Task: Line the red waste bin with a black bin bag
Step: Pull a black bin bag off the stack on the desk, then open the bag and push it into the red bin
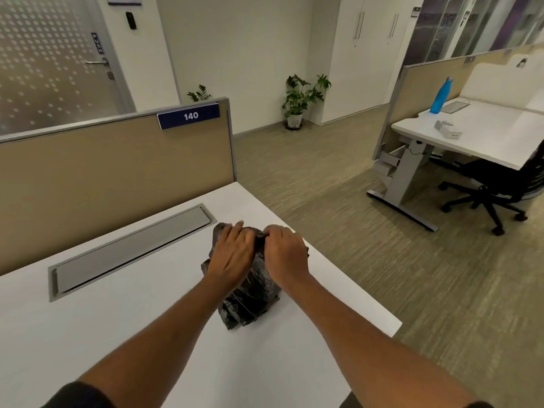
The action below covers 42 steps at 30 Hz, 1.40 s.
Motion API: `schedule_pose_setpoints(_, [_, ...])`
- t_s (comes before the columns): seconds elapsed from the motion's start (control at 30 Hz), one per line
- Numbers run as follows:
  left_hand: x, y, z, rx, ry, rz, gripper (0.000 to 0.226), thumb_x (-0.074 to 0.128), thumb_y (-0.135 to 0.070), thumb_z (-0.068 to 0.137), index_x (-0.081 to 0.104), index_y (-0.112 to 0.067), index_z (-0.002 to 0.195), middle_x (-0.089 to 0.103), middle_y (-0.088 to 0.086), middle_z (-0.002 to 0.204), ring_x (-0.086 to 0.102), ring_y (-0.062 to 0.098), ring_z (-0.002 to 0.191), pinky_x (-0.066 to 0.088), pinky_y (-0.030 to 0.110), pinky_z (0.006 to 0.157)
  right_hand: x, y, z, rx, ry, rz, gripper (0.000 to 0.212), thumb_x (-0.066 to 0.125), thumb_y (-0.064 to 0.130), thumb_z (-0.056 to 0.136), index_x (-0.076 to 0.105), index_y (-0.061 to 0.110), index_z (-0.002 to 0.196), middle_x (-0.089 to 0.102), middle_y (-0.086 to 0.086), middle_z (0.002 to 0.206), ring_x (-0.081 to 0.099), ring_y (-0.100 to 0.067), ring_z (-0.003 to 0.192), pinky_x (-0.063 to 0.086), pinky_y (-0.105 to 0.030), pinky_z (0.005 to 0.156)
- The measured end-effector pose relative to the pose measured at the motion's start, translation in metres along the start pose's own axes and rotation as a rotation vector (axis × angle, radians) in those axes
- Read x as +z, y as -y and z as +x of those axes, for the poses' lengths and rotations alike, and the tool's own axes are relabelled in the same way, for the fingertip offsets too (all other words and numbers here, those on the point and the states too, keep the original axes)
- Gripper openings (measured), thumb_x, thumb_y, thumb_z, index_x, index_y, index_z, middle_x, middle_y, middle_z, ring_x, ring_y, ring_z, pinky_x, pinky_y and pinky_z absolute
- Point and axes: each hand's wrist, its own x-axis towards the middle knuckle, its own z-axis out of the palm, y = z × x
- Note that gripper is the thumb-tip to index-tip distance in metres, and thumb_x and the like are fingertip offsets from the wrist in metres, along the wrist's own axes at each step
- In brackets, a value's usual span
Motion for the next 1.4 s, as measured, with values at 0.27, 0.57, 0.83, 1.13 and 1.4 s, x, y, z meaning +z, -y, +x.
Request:
schedule_pose_setpoints(0.27, [-0.033,-0.072,-0.01,-0.268,-0.081,-0.594,0.014,0.038,-0.024,0.089,0.025,-0.02,0.088,0.044,-0.005,0.059,0.042,0.018,0.049,0.023,0.029,0.043,-0.069,-0.043,-0.048,0.769,-0.438,0.671,0.049,0.044,0.036,0.09,0.044,-0.005,0.118,0.051,-0.022,0.118,0.051,-0.033,0.106,0.045,-0.04,0.089])
schedule_pose_setpoints(0.57, [-0.037,-0.16,-0.082,-0.497,0.085,-1.231,0.02,0.044,-0.032,0.098,0.05,-0.014,0.093,0.055,-0.008,0.084,0.053,0.011,0.079,0.04,0.027,0.064,-0.132,-0.039,-0.171,0.978,-0.078,0.71,0.004,0.064,0.027,0.084,0.061,0.028,0.081,0.069,0.001,0.087,0.065,-0.021,0.086,0.053,-0.035,0.075])
schedule_pose_setpoints(0.83, [-0.043,-0.202,-0.195,-0.341,0.207,-1.051,0.027,0.039,-0.048,0.096,0.047,-0.023,0.087,0.063,-0.001,0.082,0.06,0.025,0.082,0.036,0.031,0.063,-0.207,-0.008,-0.27,1.279,-0.353,0.623,0.019,0.079,0.016,0.072,0.062,0.024,0.065,0.07,-0.005,0.073,0.066,-0.02,0.07,0.053,-0.034,0.067])
schedule_pose_setpoints(1.13, [-0.053,-0.242,-0.324,0.236,0.515,-0.868,0.123,0.041,-0.098,0.047,0.015,-0.024,0.143,0.057,0.0,0.137,0.064,0.021,0.113,0.048,0.033,0.098,-0.276,-0.005,-0.346,1.612,-0.629,0.746,0.027,0.081,0.017,0.072,0.055,0.013,0.066,0.064,-0.006,0.067,0.06,-0.015,0.056,0.048,-0.022,0.043])
schedule_pose_setpoints(1.4, [-0.037,-0.308,-0.375,0.27,0.702,-0.774,0.035,0.043,-0.04,0.094,0.053,-0.016,0.118,0.07,0.007,0.106,0.066,0.023,0.095,0.051,0.04,0.081,-0.32,-0.035,-0.399,1.581,-0.267,0.85,0.008,0.067,0.012,0.084,0.06,0.009,0.084,0.063,-0.01,0.088,0.061,-0.019,0.075,0.047,-0.022,0.061])
